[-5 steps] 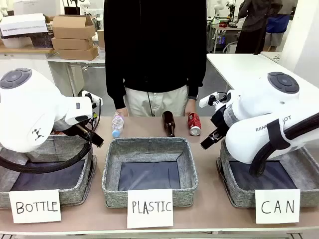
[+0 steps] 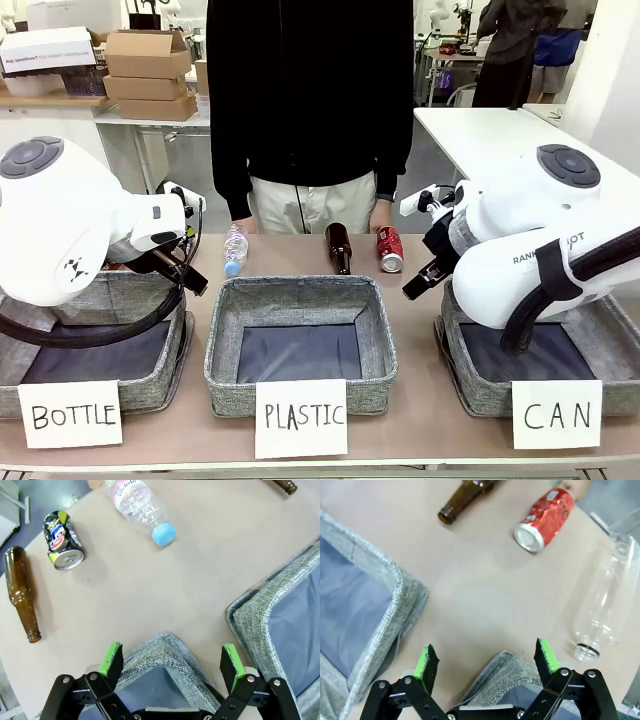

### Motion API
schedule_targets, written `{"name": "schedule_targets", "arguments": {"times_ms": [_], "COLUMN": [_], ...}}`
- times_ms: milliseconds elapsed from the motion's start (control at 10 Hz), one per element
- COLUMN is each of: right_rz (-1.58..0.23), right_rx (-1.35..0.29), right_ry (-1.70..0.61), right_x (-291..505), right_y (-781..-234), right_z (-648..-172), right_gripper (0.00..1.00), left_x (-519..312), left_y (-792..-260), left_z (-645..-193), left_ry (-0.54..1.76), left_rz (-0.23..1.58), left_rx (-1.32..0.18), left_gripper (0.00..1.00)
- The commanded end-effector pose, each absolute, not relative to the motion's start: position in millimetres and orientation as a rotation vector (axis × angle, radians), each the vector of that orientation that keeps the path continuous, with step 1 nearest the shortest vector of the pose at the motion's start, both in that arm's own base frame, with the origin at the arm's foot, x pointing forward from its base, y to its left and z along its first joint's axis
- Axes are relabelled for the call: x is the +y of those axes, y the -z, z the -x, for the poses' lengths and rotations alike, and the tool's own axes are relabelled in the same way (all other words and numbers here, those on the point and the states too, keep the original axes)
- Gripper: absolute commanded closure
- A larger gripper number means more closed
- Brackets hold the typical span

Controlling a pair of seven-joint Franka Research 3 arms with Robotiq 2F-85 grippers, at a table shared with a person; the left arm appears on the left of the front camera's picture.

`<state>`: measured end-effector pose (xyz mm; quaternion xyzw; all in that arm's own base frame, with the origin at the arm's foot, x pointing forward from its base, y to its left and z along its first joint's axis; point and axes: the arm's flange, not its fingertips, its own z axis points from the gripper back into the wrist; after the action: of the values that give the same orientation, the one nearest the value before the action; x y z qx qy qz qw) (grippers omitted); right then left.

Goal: Sort the can waste into the basket.
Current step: Pick up the can waste from the table and place it in the right Fabric basket.

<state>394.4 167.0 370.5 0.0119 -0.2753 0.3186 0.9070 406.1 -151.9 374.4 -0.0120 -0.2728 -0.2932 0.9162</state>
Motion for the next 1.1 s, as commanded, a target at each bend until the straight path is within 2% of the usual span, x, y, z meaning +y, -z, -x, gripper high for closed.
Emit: {"name": "schedule_targets", "arguments": {"times_ms": [0, 600, 800, 900, 1000], "right_rz": [-0.025, -0.024, -0.034, 0.018, 0.004], "right_rx": [-0.568, -0.568, -0.71, -0.76, -0.759], "right_ry": [-0.657, -0.658, -0.584, -0.46, -0.437], "right_x": [167.0, 167.0, 156.7, 151.7, 142.2], "right_y": [-370.5, -370.5, -454.2, -499.4, -532.4], "right_z": [-394.4, -394.4, -368.9, -347.9, -322.3], "right_gripper": [0.0, 0.0, 0.0, 0.0, 0.0], "left_x": [-152.0, -151.9, -163.8, -168.3, -172.8], "left_y": [-374.2, -374.4, -454.8, -506.4, -545.5], "left_z": [-406.0, -406.1, -380.6, -360.1, -332.4], "left_ry": [0.604, 0.603, 0.528, 0.445, 0.43], "left_rz": [0.024, 0.025, 0.038, 0.034, 0.02], "left_rx": [-0.561, -0.561, -0.612, -0.647, -0.687], "left_gripper": [0.0, 0.0, 0.0, 0.0, 0.0]}}
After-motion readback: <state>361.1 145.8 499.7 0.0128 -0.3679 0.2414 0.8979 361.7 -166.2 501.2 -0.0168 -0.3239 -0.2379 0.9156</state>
